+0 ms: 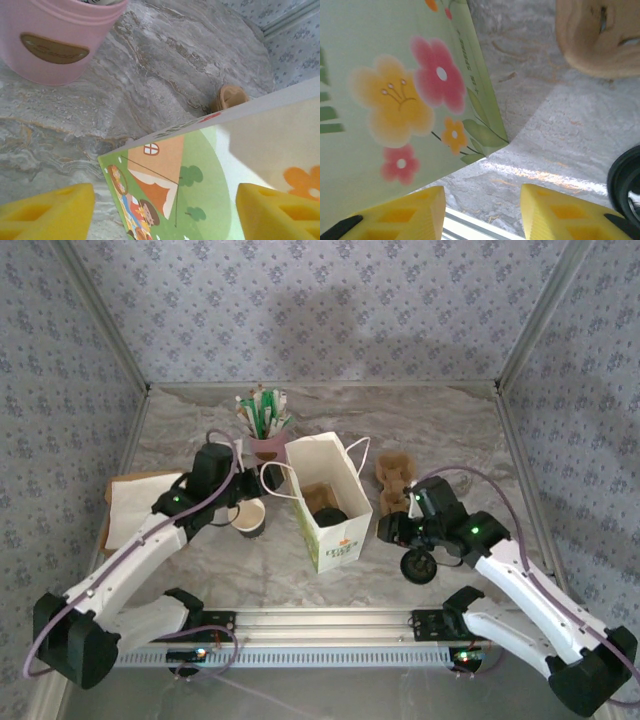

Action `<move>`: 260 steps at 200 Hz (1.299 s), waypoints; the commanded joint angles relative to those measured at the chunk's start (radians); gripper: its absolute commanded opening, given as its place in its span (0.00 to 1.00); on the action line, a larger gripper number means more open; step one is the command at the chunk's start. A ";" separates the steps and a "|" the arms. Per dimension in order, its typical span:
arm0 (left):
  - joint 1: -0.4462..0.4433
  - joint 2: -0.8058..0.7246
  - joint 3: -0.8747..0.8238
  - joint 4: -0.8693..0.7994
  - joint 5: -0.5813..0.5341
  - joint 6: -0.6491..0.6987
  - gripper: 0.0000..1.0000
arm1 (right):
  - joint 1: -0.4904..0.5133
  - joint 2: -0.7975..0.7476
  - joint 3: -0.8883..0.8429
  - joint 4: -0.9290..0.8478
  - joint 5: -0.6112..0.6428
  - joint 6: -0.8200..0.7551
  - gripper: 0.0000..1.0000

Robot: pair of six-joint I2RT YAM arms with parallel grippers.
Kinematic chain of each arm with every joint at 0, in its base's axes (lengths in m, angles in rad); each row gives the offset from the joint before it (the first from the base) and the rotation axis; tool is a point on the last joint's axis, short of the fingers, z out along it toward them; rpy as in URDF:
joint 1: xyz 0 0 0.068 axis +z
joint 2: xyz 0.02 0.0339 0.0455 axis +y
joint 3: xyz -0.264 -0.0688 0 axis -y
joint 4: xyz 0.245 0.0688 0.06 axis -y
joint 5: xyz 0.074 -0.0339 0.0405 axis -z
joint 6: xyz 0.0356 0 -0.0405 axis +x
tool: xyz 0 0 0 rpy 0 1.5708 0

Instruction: Pack the takeout coffee

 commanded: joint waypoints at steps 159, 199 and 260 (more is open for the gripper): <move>0.282 0.214 0.470 -0.275 0.089 0.165 0.82 | -0.301 0.123 0.362 -0.039 -0.172 -0.196 0.97; 0.285 0.353 0.577 -0.316 0.064 0.204 0.67 | -0.350 0.139 0.365 -0.032 -0.205 -0.202 1.00; 0.285 0.544 0.716 -0.397 0.015 0.255 0.51 | -0.393 0.141 0.338 -0.019 -0.240 -0.204 1.00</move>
